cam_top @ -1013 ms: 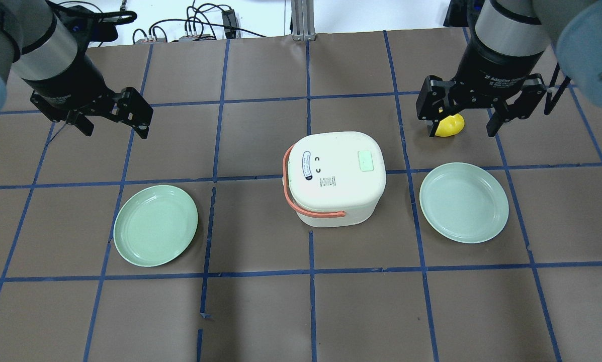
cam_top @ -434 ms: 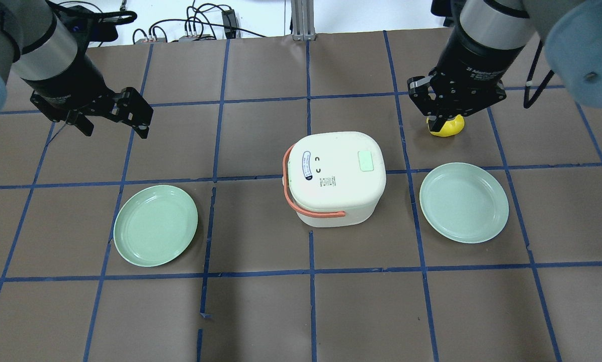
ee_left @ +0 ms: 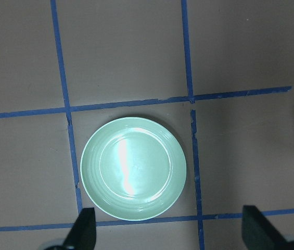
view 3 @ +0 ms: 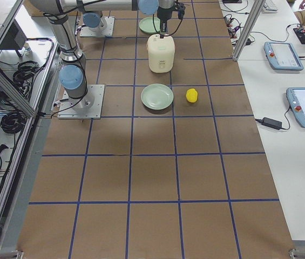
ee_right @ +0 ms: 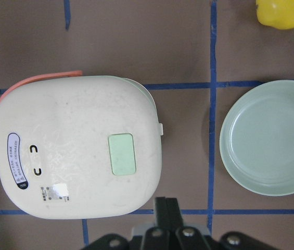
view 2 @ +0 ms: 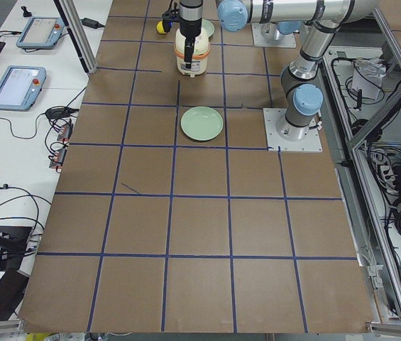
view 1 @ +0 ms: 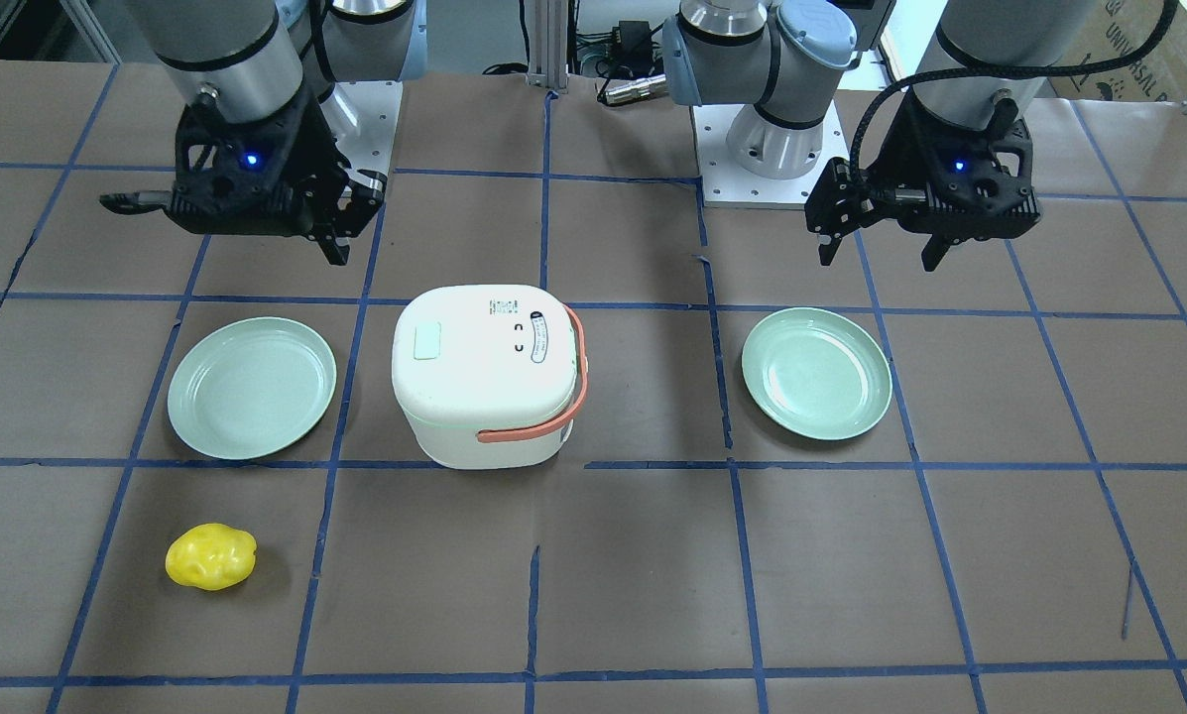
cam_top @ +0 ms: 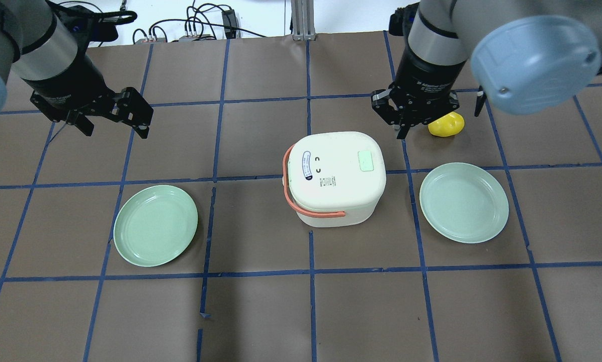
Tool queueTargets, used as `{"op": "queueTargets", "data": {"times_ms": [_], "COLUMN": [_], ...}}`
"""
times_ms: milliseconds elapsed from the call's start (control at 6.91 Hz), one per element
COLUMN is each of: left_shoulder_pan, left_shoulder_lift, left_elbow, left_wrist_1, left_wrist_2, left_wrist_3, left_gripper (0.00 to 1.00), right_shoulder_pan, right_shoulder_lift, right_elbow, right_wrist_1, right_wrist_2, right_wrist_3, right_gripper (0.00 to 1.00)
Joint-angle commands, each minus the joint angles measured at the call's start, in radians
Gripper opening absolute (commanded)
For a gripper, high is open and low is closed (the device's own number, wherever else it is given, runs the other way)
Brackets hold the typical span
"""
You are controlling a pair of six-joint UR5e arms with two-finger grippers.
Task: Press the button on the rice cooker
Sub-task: 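Move the right gripper over the rice cooker's green button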
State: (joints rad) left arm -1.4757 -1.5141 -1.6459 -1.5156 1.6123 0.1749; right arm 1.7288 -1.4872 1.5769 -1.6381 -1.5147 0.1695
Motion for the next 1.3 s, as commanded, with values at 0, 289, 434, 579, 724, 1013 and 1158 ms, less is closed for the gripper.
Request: {"op": "queueTargets", "data": {"times_ms": [0, 289, 434, 579, 724, 1013, 1158], "left_shoulder_pan": [0.0, 0.0, 0.0, 0.0, 0.0, 0.0, 0.0], "left_shoulder_lift": [0.0, 0.0, 0.0, 0.0, 0.0, 0.0, 0.0], "left_elbow": [0.0, 0.0, 0.0, 0.0, 0.0, 0.0, 0.0], "left_wrist_1": [0.0, 0.0, 0.0, 0.0, 0.0, 0.0, 0.0], "left_wrist_2": [0.0, 0.001, 0.0, 0.0, 0.0, 0.0, 0.0], "left_wrist_3": [0.0, 0.0, 0.0, 0.0, 0.0, 0.0, 0.0], "left_gripper": [1.0, 1.0, 1.0, 1.0, 1.0, 1.0, 1.0], "right_shoulder_pan": [0.077, 0.078, 0.078, 0.078, 0.078, 0.075, 0.075], "right_shoulder_lift": [0.088, 0.085, 0.087, 0.09, 0.094, 0.096, 0.096], "right_elbow": [0.021, 0.096, 0.098, 0.098, 0.098, 0.098, 0.098], "right_wrist_1": [-0.112, -0.147, -0.158, -0.158, -0.163, -0.164, -0.164], "right_wrist_2": [-0.025, -0.044, -0.045, -0.045, -0.047, -0.047, -0.047], "right_wrist_3": [0.059, 0.045, 0.048, 0.045, 0.045, 0.045, 0.05], "right_gripper": [0.03, 0.03, 0.03, 0.03, 0.03, 0.03, 0.03]}}
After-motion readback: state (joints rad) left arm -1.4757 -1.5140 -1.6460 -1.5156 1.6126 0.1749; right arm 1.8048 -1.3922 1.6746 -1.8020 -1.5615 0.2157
